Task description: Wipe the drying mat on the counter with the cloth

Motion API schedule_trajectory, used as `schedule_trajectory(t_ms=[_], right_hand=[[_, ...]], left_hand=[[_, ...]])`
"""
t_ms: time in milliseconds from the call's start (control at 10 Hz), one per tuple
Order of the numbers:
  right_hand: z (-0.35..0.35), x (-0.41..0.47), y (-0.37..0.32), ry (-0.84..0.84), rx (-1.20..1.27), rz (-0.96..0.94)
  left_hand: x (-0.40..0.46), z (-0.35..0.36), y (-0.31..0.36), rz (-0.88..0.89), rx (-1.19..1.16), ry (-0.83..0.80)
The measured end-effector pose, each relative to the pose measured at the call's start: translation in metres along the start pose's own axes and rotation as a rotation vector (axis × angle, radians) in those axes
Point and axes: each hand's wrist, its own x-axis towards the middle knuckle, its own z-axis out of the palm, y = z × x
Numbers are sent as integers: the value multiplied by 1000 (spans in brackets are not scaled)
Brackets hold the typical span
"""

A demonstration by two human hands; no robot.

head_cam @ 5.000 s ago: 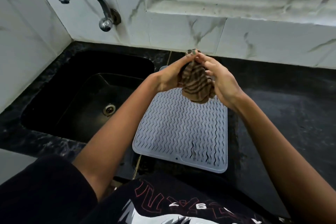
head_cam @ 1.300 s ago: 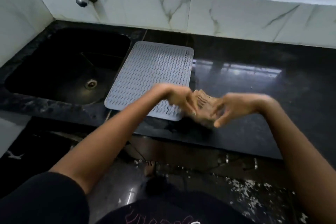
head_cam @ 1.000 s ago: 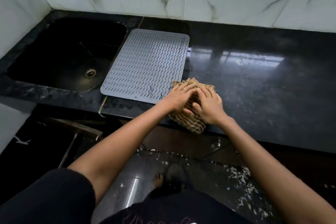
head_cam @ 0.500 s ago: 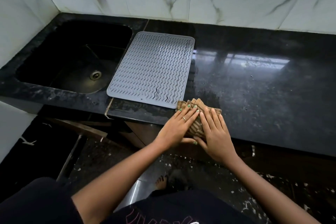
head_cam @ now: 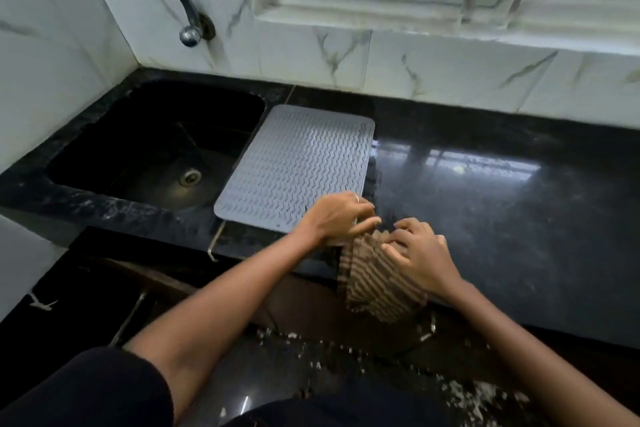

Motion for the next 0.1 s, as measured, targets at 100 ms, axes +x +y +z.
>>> schedule_trajectory(t_ms=[100], right_hand=[[-60, 59, -20, -287, -11, -125]], left_hand=[[48, -57, -21, -110, 137, 18]])
